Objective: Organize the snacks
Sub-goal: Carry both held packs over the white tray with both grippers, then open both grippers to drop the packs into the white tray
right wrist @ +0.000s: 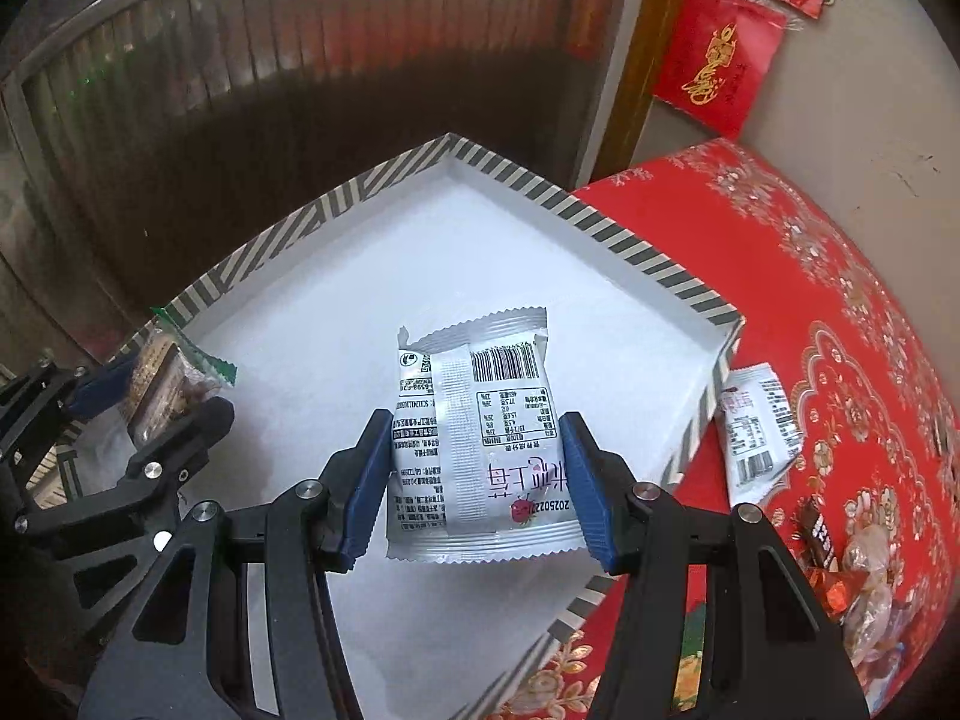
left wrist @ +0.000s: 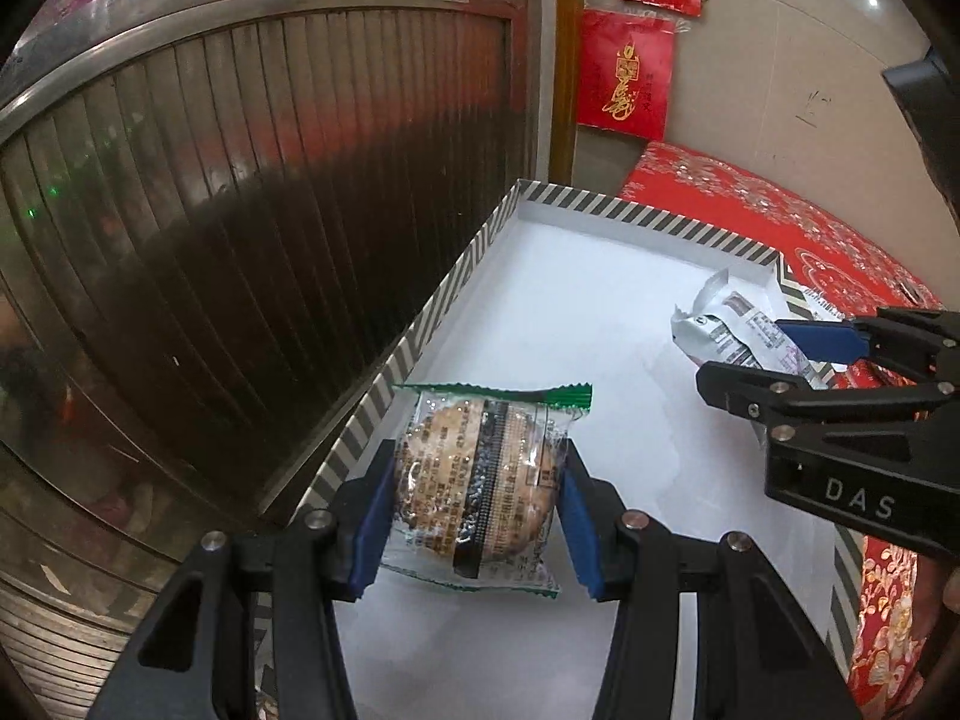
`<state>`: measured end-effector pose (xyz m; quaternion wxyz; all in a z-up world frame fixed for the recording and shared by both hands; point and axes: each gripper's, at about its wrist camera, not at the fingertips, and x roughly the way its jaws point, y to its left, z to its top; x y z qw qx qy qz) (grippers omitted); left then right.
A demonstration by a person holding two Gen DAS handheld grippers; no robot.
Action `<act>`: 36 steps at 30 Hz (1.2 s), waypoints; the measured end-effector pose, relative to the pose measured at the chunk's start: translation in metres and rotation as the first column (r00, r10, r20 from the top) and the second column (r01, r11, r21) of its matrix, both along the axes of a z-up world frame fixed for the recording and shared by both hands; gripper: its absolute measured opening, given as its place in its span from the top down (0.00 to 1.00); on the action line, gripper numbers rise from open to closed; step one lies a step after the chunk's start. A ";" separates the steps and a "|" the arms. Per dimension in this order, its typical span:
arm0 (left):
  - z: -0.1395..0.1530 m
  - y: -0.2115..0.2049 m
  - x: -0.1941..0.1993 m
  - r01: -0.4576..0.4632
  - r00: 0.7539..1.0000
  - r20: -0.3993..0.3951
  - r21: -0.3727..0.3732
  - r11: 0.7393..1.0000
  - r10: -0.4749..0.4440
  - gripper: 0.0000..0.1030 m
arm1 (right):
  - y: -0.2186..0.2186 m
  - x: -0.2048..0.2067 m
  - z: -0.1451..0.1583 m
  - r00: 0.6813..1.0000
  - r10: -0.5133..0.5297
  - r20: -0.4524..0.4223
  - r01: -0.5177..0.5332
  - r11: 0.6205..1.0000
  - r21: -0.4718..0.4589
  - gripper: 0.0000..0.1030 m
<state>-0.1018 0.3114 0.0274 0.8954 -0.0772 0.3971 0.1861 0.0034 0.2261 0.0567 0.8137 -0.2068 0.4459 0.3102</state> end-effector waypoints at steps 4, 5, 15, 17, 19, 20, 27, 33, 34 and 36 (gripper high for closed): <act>-0.002 0.001 -0.003 -0.010 1.000 0.004 0.019 1.000 0.010 0.49 | 0.005 -0.001 -0.003 1.000 0.005 -0.013 -0.006 1.000 -0.009 0.46; -0.002 0.002 -0.004 -0.013 1.000 0.007 0.024 1.000 0.013 0.49 | 0.007 -0.001 -0.005 1.000 0.006 -0.018 -0.006 1.000 -0.012 0.46; -0.006 0.005 -0.008 -0.022 1.000 0.012 0.040 0.999 0.021 0.49 | 0.010 -0.001 -0.015 0.998 -0.003 -0.058 0.001 1.000 -0.027 0.46; -0.007 0.005 -0.008 -0.017 1.000 0.006 0.036 0.999 0.017 0.49 | 0.010 0.000 -0.016 0.998 -0.007 -0.065 0.005 1.000 -0.030 0.46; -0.007 0.005 -0.006 -0.015 1.000 0.003 0.033 0.999 0.015 0.49 | 0.010 0.001 -0.017 0.997 -0.011 -0.076 0.009 1.000 -0.028 0.46; -0.008 0.004 -0.006 -0.012 1.000 0.000 0.032 0.999 0.012 0.49 | 0.010 0.001 -0.018 0.997 -0.013 -0.079 0.011 1.000 -0.027 0.46; -0.011 0.004 -0.002 0.000 1.000 -0.011 0.030 1.000 0.000 0.49 | 0.008 0.002 -0.022 0.995 -0.022 -0.096 0.019 0.999 -0.034 0.46; -0.011 0.005 -0.001 0.002 1.000 -0.016 0.031 1.000 -0.001 0.49 | 0.006 0.004 -0.021 0.995 -0.034 -0.094 0.031 0.999 -0.031 0.46; -0.011 0.005 0.000 0.003 1.000 -0.018 0.032 0.999 -0.003 0.49 | 0.005 0.003 -0.020 0.995 -0.035 -0.095 0.032 0.999 -0.029 0.46; -0.012 0.005 0.001 0.004 1.000 -0.019 0.031 0.999 -0.004 0.49 | 0.005 0.004 -0.021 0.994 -0.037 -0.099 0.034 0.999 -0.030 0.46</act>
